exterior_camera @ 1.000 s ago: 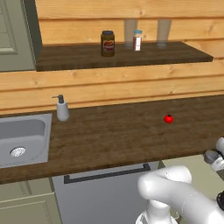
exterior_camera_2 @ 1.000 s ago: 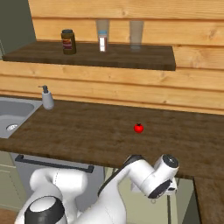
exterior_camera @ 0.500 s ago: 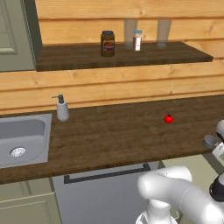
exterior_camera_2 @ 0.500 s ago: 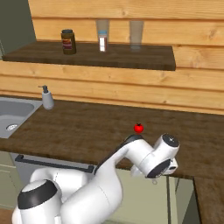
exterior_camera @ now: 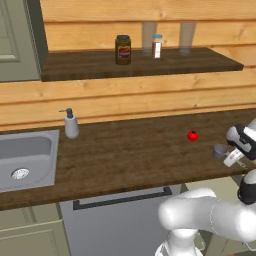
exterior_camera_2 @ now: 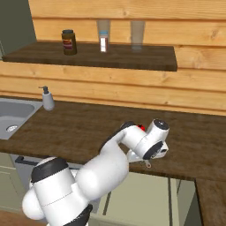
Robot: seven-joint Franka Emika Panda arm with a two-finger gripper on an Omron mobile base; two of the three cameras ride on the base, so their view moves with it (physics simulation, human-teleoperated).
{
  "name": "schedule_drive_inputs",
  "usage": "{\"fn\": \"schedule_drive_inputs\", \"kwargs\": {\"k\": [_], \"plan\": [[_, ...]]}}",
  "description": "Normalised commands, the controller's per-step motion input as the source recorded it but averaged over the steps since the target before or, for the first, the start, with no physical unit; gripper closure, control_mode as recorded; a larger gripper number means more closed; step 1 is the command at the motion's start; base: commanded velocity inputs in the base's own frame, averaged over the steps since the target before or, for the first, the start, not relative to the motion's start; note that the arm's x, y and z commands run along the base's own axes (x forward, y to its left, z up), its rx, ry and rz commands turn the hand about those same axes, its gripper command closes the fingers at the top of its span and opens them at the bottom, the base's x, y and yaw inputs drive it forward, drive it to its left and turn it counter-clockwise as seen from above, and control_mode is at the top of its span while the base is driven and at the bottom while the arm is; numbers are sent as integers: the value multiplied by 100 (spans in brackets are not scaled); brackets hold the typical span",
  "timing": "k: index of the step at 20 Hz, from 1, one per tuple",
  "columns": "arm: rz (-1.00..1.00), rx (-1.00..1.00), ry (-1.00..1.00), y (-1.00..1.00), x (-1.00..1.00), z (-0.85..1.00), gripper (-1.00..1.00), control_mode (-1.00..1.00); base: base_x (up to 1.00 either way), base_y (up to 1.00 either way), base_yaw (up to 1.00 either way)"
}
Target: Pick the measuring cup from the drawer and place it on the counter.
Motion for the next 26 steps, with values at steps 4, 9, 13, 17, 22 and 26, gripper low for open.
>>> {"fn": "schedule_drive_inputs", "kwargs": {"k": [4, 9, 13, 17, 22, 26], "plan": [[5, -1, 0, 46, 64, -9, 100, -100, 0, 0, 0], [5, -2, 0, 37, 44, -29, 100, -100, 0, 0, 0], [5, -1, 0, 28, 27, -39, 100, -100, 0, 0, 0], [4, -1, 0, 30, 28, -33, -100, -100, 0, 0, 0], [1, 0, -7, 15, 16, -8, -100, -100, 0, 0, 0], [0, 0, -14, 0, 0, 19, -100, -100, 0, 0, 0]]}}
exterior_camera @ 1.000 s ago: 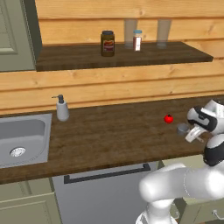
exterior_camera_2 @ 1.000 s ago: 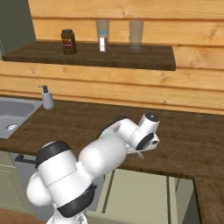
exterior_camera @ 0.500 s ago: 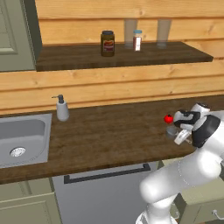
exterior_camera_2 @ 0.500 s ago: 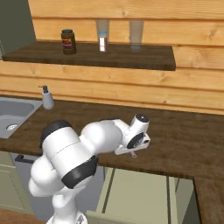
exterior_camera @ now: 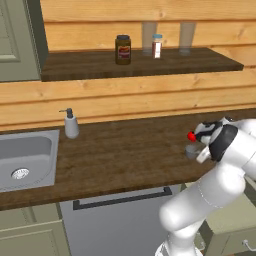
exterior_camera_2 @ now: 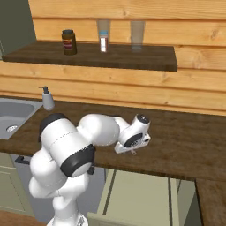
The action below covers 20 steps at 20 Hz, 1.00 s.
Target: Pick the measuring cup from the drawer and place it on the counter.
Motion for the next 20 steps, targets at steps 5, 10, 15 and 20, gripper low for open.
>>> {"fn": "schedule_drive_inputs", "kwargs": {"k": [5, 10, 15, 20], "plan": [[0, 0, -18, 11, 0, 29, -100, -100, 0, 0, 0], [0, 0, -15, 17, -15, 44, -100, -100, 0, 0, 0], [0, -1, -12, 4, -57, 52, -100, -100, 0, 0, 0], [0, -3, -18, 19, -63, 51, -100, -100, 0, 0, 0]]}}
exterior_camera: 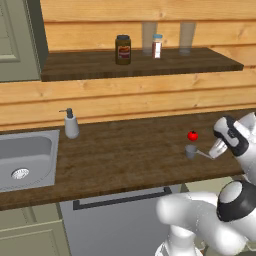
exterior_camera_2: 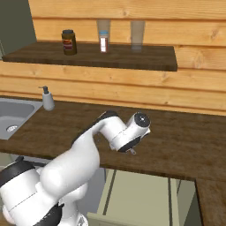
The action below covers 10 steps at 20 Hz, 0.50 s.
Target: Pick the measuring cup from the drawer and place it on the counter.
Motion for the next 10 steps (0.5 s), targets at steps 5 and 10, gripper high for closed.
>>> {"fn": "schedule_drive_inputs", "kwargs": {"k": [5, 10], "plan": [[0, -5, -22, 38, -42, 50, -100, -100, 0, 0, 0], [0, -6, -16, 40, -26, 53, -100, -100, 0, 0, 0]]}}
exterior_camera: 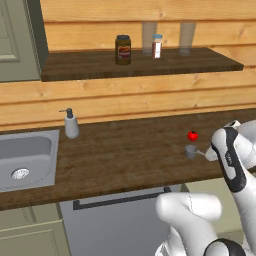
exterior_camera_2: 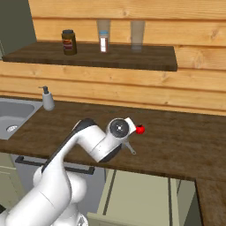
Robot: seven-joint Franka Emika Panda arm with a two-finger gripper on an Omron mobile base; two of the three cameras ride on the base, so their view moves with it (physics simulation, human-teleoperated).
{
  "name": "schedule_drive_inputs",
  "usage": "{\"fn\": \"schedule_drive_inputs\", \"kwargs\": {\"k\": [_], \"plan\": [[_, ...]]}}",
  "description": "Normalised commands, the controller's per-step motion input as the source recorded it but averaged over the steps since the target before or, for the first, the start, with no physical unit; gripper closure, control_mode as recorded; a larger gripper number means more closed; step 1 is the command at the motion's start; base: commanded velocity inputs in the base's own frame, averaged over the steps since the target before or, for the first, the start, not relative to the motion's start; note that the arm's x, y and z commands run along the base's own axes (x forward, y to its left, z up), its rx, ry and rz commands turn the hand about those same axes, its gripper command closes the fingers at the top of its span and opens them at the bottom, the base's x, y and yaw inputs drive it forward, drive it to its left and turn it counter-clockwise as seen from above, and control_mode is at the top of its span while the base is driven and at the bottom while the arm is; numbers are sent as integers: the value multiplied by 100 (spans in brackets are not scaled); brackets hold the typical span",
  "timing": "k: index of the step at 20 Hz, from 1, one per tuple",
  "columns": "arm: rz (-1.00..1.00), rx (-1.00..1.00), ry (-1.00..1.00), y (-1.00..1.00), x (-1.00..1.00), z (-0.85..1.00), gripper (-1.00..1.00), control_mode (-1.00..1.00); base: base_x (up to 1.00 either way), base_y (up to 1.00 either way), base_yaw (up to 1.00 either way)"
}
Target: Pick the measuring cup from the drawer and place it on the counter.
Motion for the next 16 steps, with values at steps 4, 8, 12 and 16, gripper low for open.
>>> {"fn": "schedule_drive_inputs", "kwargs": {"k": [4, 8, 12, 16], "plan": [[0, -5, -10, 36, -14, 48, -100, -100, 0, 0, 0], [0, -5, -2, 33, -4, 41, -100, -100, 0, 0, 0], [0, -4, 0, 24, 0, 42, -100, -100, 0, 0, 0], [0, -3, 0, 21, 0, 48, -100, -100, 0, 0, 0]]}}
